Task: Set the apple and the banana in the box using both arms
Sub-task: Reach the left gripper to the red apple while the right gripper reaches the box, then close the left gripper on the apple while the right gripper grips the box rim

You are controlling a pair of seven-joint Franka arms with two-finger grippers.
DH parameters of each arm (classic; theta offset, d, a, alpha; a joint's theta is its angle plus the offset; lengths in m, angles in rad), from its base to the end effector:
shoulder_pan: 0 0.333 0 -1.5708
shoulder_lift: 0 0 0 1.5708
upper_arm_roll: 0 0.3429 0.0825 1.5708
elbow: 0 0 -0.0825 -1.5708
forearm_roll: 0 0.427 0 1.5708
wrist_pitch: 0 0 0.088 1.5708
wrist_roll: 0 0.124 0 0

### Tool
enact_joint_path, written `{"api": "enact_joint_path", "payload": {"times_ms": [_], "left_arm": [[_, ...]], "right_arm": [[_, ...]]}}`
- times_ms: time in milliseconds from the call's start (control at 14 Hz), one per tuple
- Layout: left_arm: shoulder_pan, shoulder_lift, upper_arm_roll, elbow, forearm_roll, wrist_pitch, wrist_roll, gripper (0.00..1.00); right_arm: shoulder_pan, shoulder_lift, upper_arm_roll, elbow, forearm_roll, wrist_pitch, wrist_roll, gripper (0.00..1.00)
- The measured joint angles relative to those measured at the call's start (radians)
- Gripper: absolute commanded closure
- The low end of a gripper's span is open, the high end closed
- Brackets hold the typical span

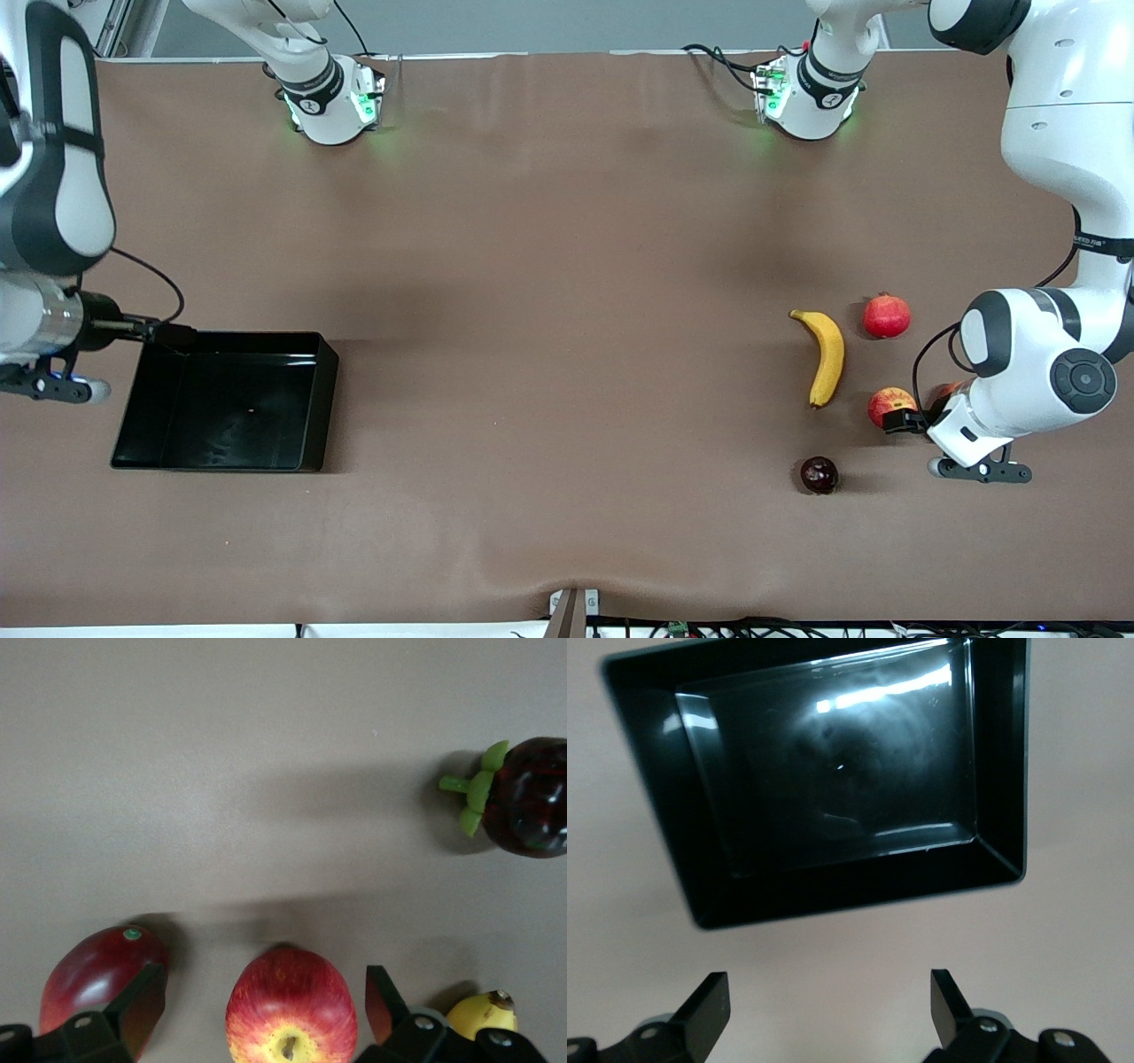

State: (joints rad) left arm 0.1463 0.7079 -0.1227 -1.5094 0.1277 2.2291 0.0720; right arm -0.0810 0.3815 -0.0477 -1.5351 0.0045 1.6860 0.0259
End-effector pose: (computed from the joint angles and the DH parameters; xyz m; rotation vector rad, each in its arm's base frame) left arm 0.7653 0.0378 0.2286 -3.1148 0.1492 -0.0267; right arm 0.6860 -0.0845 0.4128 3.1097 -0.2403 -0.3612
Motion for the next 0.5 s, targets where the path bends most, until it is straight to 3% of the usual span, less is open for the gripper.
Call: {"api": "enact_joint_path", "payload": {"times_ms": [498], "left_arm": [[0.01, 0.003, -0.001, -0.067, 0.0, -0.002, 0.001, 0.0]], "right_arm": [[-0.134, 0.163, -0.005, 0.0, -0.019, 0.318, -0.264, 0.0]]}}
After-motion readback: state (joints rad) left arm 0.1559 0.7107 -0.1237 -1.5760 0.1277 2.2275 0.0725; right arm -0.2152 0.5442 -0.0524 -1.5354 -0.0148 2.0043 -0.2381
